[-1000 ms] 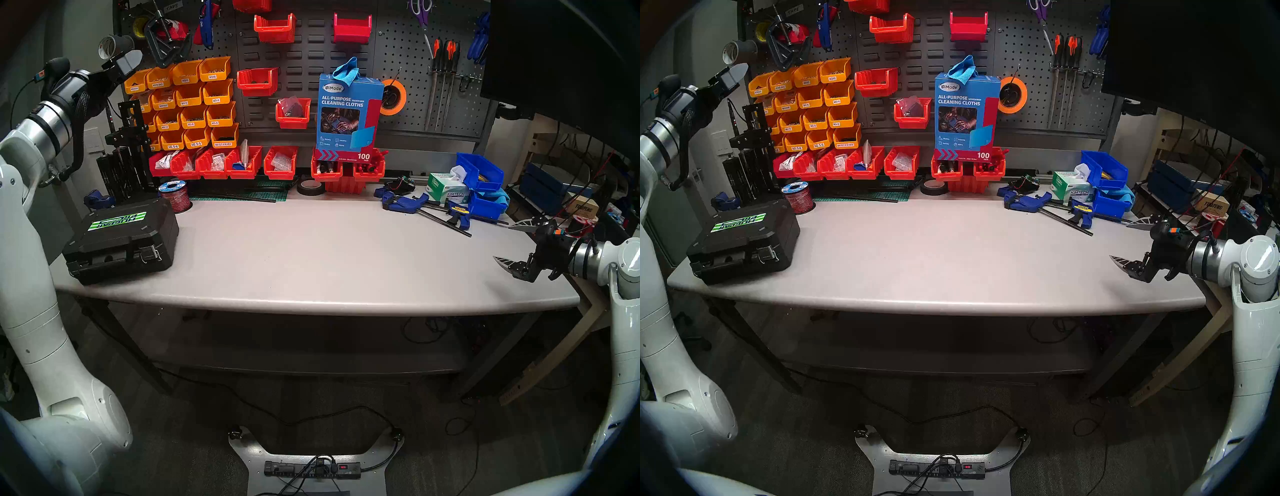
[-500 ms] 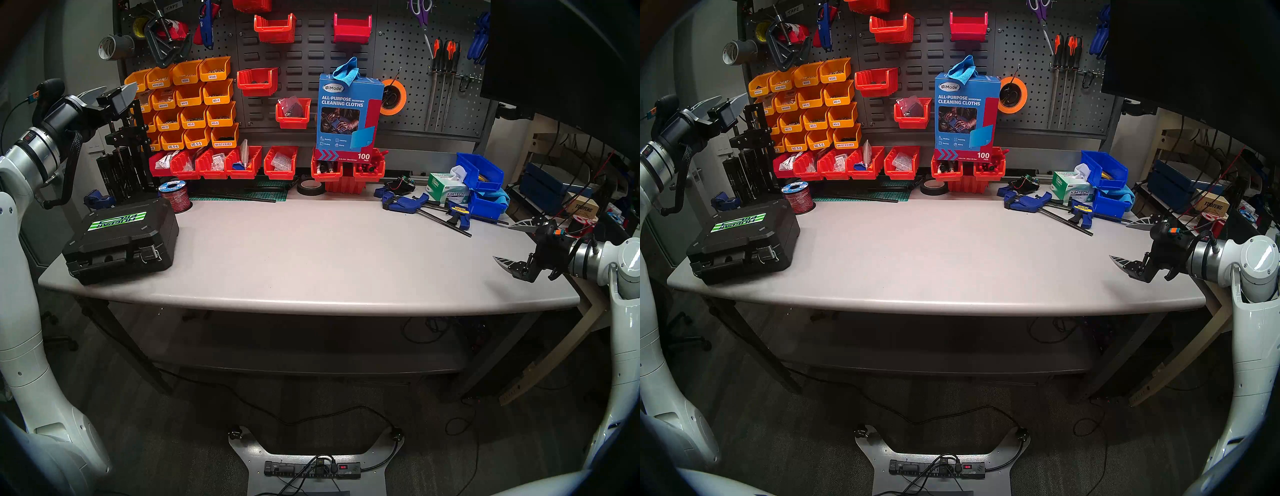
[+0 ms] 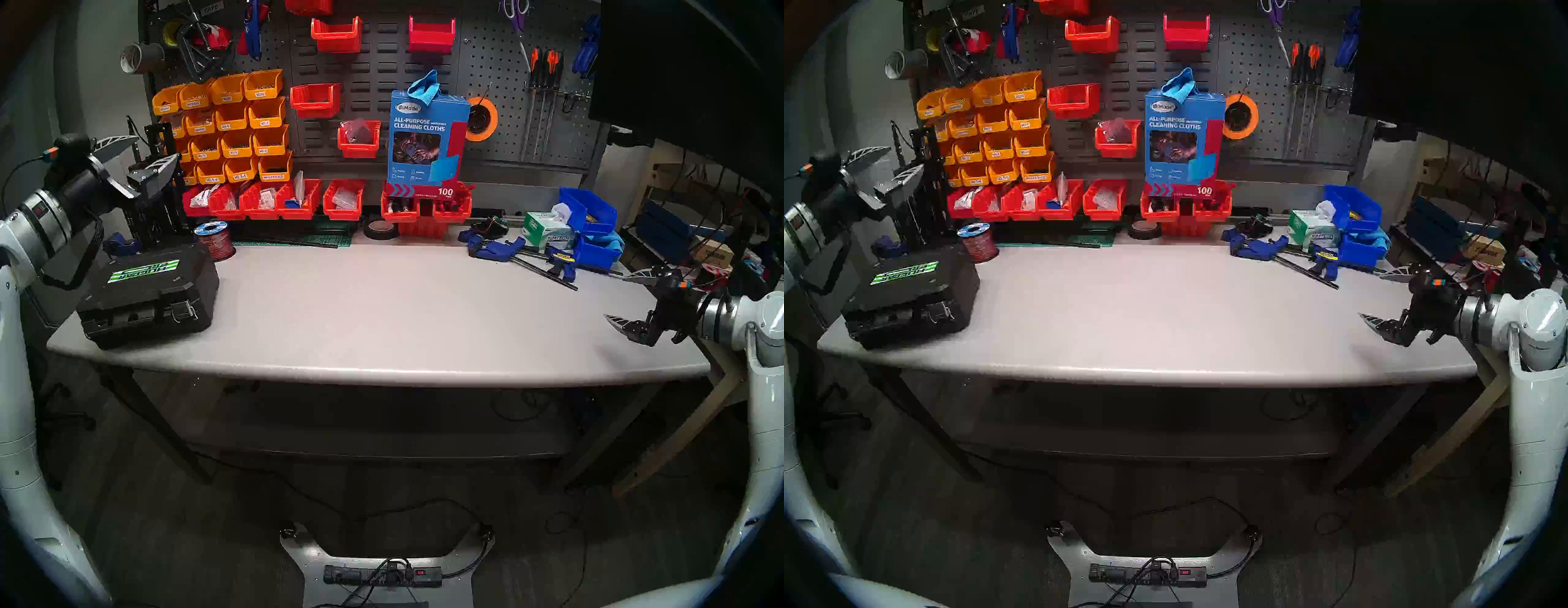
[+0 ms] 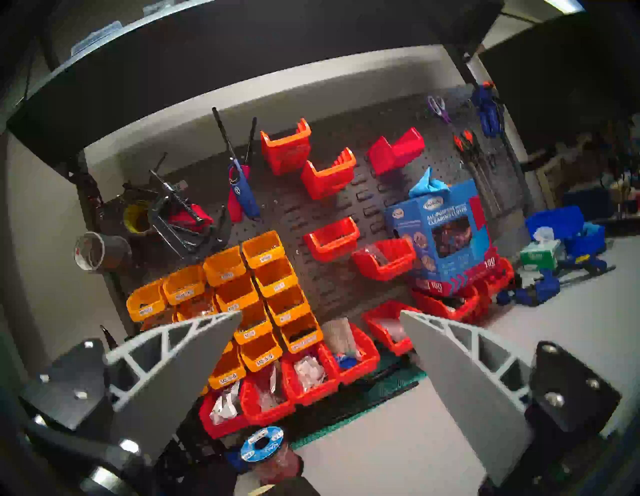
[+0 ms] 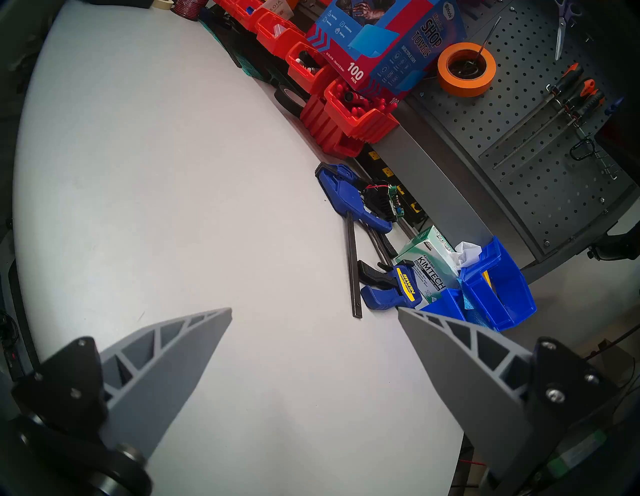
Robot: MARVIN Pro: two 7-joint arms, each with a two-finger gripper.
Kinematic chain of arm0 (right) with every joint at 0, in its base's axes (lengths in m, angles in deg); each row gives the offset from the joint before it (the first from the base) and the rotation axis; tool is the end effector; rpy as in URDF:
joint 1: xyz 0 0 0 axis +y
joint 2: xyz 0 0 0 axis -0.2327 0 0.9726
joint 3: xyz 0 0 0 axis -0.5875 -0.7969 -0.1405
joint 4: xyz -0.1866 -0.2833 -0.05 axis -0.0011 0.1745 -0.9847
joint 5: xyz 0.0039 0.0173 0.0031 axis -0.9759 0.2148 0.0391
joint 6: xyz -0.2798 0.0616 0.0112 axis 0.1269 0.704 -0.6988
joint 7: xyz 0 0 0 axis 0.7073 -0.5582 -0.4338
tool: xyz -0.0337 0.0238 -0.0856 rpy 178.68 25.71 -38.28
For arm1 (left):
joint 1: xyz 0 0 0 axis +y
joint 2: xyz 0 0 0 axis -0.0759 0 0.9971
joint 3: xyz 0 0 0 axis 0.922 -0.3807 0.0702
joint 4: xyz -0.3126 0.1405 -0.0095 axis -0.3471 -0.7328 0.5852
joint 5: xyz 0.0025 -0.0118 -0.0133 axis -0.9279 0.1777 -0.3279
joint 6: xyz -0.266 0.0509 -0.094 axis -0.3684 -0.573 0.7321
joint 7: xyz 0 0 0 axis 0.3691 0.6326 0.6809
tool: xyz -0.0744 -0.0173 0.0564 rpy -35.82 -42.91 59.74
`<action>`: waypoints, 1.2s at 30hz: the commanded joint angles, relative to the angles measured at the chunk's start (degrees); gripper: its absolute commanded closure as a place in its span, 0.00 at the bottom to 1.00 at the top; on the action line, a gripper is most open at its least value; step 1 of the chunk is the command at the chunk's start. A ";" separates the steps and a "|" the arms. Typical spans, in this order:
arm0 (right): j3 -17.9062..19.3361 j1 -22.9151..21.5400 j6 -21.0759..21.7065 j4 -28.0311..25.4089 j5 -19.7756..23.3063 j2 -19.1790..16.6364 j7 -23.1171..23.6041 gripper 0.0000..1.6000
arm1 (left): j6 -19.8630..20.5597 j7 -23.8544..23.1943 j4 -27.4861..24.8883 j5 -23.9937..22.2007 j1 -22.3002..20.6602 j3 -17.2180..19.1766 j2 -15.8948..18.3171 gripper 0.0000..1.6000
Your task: Open the tool box
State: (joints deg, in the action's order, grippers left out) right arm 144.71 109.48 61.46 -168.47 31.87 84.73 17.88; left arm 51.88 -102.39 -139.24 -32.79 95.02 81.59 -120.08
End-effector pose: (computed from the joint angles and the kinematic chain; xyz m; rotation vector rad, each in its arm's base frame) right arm 0.3064 -0.3079 -0.1623 2.0974 1.3619 1.5500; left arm 0.2859 0.2502 -0.0441 -1.8250 0.8255 -2.2388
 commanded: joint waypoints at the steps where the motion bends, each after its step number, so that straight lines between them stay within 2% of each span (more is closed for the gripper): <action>1: 0.18 -0.10 -0.04 -0.22 -0.03 -0.20 0.01 0.00 | -7.32 -7.48 0.89 4.36 5.13 4.78 4.17 0.00; 3: 0.18 -0.10 -0.04 -0.22 -0.03 -0.20 0.02 0.00 | -10.44 -10.95 1.36 5.85 6.15 6.25 4.93 0.00; 4: 0.18 -0.10 -0.04 -0.21 -0.03 -0.20 0.02 0.00 | -10.01 -10.63 1.08 5.88 6.94 6.54 5.73 0.00; 6: 0.18 -0.10 -0.04 -0.22 -0.04 -0.20 0.02 0.00 | -13.17 -14.11 1.31 6.68 7.92 7.92 6.45 0.00; 8: 0.18 -0.10 -0.04 -0.22 -0.04 -0.20 0.02 0.00 | -13.25 -14.29 1.00 6.59 8.56 8.43 6.87 0.00; 9: 0.18 -0.10 -0.04 -0.22 -0.04 -0.20 0.02 0.00 | -15.69 -16.92 1.18 6.88 9.15 9.38 7.31 0.00; 10: 0.18 -0.10 -0.04 -0.22 -0.04 -0.20 0.02 0.00 | -14.79 -16.11 0.50 6.58 9.95 9.78 7.78 0.00; 13: 0.18 -0.10 -0.04 -0.22 -0.04 -0.20 0.02 0.00 | -18.70 -20.43 0.27 6.26 11.75 12.15 8.49 0.00; 17: 0.19 -0.10 -0.04 -0.23 -0.04 -0.20 0.02 0.00 | -23.51 -25.78 -0.42 5.53 14.79 15.33 8.75 0.00; 20: 0.19 -0.09 -0.03 -0.24 -0.05 -0.20 0.03 0.00 | -24.87 -29.27 -1.63 5.80 17.49 16.96 7.68 0.00; 23: 0.20 -0.09 -0.03 -0.24 -0.05 -0.20 0.03 0.00 | -24.49 -31.89 -3.07 7.86 18.19 16.56 5.46 0.00; 31: 0.19 -0.09 -0.03 -0.24 -0.05 -0.20 0.03 0.00 | -23.13 -29.67 -8.14 14.19 21.48 11.99 0.66 0.00; 35: 0.20 -0.08 -0.03 -0.25 -0.06 -0.20 0.03 0.00 | -23.52 -29.23 -9.75 17.03 22.24 11.30 -0.01 0.00; 36: 0.20 -0.08 -0.03 -0.25 -0.06 -0.20 0.03 0.00 | -24.73 -29.42 -9.73 17.93 22.54 11.49 -0.04 0.00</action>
State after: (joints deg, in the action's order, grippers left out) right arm 144.70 109.48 61.46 -168.46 31.86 84.76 17.88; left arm 28.51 -132.82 -146.62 -18.49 115.24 93.23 -117.79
